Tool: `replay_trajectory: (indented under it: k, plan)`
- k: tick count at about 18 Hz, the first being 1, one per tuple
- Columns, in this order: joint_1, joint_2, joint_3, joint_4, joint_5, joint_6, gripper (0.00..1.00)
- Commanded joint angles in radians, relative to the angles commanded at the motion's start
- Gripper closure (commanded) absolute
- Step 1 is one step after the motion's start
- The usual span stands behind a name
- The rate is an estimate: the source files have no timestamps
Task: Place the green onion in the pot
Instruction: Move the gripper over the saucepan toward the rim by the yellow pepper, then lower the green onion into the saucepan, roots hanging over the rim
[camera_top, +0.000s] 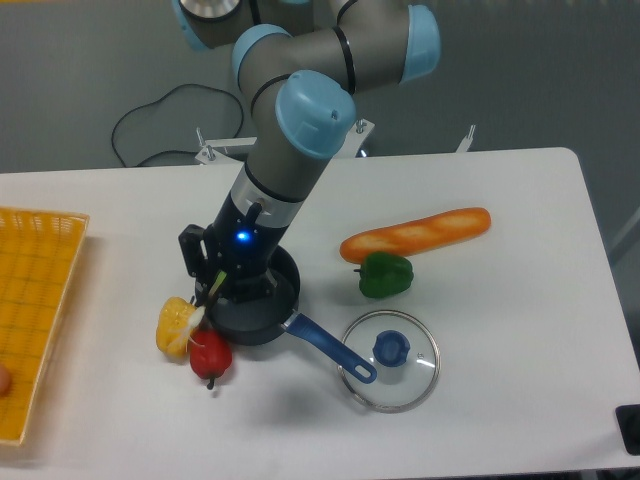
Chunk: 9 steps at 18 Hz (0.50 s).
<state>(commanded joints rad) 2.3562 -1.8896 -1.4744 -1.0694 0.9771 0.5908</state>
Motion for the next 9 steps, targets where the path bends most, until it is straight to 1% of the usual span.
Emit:
replay_trajectory:
  k: [2, 6, 9]
  plan:
    - [-0.02, -0.032, 0.034, 0.022, -0.002, -0.032, 0.97]
    - [-0.022, -0.037, 0.035, 0.051, -0.003, -0.039, 0.97]
    - [-0.022, -0.054, 0.035, 0.066, -0.003, -0.04, 0.96]
